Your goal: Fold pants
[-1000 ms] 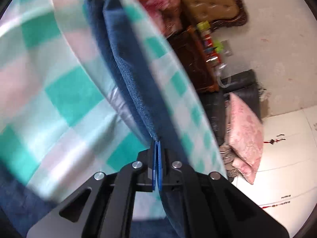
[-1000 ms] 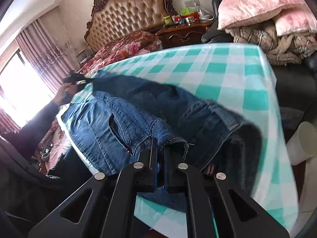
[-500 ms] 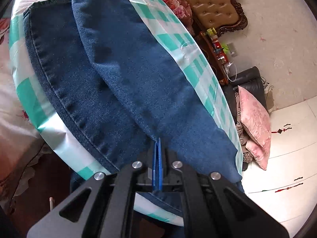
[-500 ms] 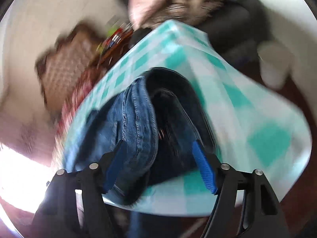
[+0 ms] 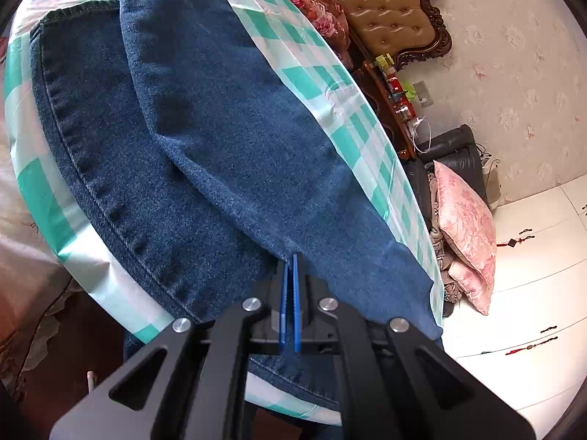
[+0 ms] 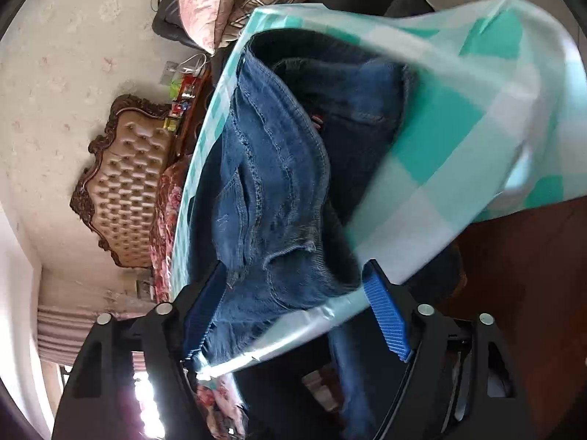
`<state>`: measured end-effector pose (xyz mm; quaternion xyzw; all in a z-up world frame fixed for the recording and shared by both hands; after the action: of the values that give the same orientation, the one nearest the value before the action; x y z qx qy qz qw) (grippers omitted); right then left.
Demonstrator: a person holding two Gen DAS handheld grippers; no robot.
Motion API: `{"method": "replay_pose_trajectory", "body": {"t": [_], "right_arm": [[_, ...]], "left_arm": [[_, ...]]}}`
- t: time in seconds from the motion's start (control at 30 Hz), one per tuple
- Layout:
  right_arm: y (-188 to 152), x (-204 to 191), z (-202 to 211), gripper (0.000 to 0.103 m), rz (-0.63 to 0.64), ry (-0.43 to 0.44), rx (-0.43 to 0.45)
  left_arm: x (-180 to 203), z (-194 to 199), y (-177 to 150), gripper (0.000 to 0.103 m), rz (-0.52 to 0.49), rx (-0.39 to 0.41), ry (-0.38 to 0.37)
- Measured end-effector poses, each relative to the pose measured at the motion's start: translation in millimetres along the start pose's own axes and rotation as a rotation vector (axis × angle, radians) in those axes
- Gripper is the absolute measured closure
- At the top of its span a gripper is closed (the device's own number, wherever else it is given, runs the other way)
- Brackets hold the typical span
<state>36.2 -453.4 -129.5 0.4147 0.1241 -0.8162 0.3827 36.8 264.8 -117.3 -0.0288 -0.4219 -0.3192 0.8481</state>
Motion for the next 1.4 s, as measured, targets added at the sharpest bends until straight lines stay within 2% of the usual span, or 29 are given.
{"method": "replay_pose_trajectory", "body": {"t": [0.03, 0.07, 0.1, 0.13, 0.17, 0.2, 0.33, 0.43, 0.47, 0.53, 0.57, 0.6, 0.63, 0.7, 0.77, 0.87, 0.93, 0.97, 1.03, 1.07, 1.13, 1.2, 1.23, 1.27, 1.33, 1.37, 1.4], "right_arm": [[-1, 0, -5, 0.023, -0.015, -0.008, -0.007], [3, -2, -10, 0.028, -0.039, -0.007, -0.017], [1, -5, -10, 0.051, -0.050, -0.012, -0.010], [8, -13, -9, 0.061, -0.047, -0.022, -0.002], [15, -21, -7, 0.077, -0.041, -0.016, 0.004], [26, -31, -6, 0.087, -0.032, -0.010, 0.007], [73, -74, -8, 0.088, -0.019, -0.051, 0.018], [124, -127, -21, 0.090, 0.073, -0.108, 0.065], [142, -151, -24, 0.091, 0.115, -0.097, 0.093], [157, -184, -12, 0.093, 0.246, -0.004, 0.170], [153, -210, 7, 0.093, 0.378, 0.082, 0.264], [142, -219, 24, 0.094, 0.486, 0.109, 0.331], [135, -218, 34, 0.094, 0.541, 0.113, 0.363], [125, -185, 41, 0.094, 0.557, 0.100, 0.351], [123, -129, 32, 0.094, 0.475, -0.003, 0.291], [123, -41, 11, 0.094, 0.302, -0.126, 0.179], [117, -10, 1, 0.094, 0.236, -0.147, 0.130], [111, 1, -1, 0.094, 0.217, -0.166, 0.126], [109, 16, -1, 0.092, 0.164, -0.138, 0.126], [109, 18, 0, 0.088, 0.130, -0.126, 0.138], [108, 18, -1, 0.071, 0.096, -0.098, 0.145], [106, 9, -3, 0.038, 0.101, -0.043, 0.153], [106, 5, -5, 0.036, 0.109, -0.047, 0.159], [107, -1, -10, 0.037, 0.123, -0.091, 0.167], [107, -3, -17, 0.085, 0.148, -0.183, 0.160], [108, -3, -14, 0.092, 0.135, -0.168, 0.139], [107, -6, -8, 0.093, 0.145, -0.161, 0.149]], "left_arm": [[0, 1, 0, 0.102, -0.001, 0.000, -0.002], [1, 0, 2, 0.102, -0.002, 0.000, -0.005], [2, 0, 5, 0.102, -0.003, 0.000, -0.008], [7, 0, 9, 0.102, -0.005, -0.003, -0.015], [11, 0, 13, 0.102, -0.004, -0.006, -0.019], [15, -1, 19, 0.102, 0.000, -0.011, -0.027], [46, -12, 56, 0.102, 0.025, -0.072, -0.018], [86, -23, 93, 0.102, -0.007, -0.092, -0.018], [97, -23, 103, 0.102, -0.011, -0.082, -0.027], [127, -8, 113, 0.102, -0.054, -0.015, -0.059], [139, 6, 110, 0.102, -0.093, 0.028, -0.086], [146, 19, 101, 0.102, -0.130, 0.062, -0.111], [146, 27, 92, 0.102, -0.151, 0.068, -0.116], [126, 35, 65, 0.102, -0.178, 0.051, -0.107], [97, 26, 38, 0.102, -0.189, -0.016, -0.081], [51, 2, -1, 0.102, -0.188, -0.107, 0.013], [23, -8, -14, 0.102, -0.131, -0.153, 0.023], [15, -9, -18, 0.102, -0.121, -0.150, 0.033], [8, -8, -20, 0.102, -0.119, -0.140, 0.022], [8, -7, -20, 0.102, -0.117, -0.133, 0.014], [10, -7, -19, 0.102, -0.125, -0.126, 0.010], [14, -7, -16, 0.102, -0.128, -0.122, 0.007], [16, -7, -14, 0.102, -0.129, -0.122, 0.006], [18, -8, -15, 0.102, -0.129, -0.121, 0.005], [18, -13, -12, 0.102, -0.116, -0.126, 0.005], [18, -11, -10, 0.102, -0.099, -0.125, -0.001], [25, -5, -11, 0.102, -0.099, -0.108, -0.013]]}}
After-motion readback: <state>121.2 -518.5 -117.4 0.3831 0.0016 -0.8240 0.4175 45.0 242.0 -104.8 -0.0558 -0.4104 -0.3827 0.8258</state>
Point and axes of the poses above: each gripper's, at about its wrist camera, not at the fingertips, and z roughly against the way its jaws point, x to its right, y to its top, the point moved 1 cm from there along -z, roughly the way its jaws point, and after that the axes turned 2 degrees about z, right-handed, at the moved point
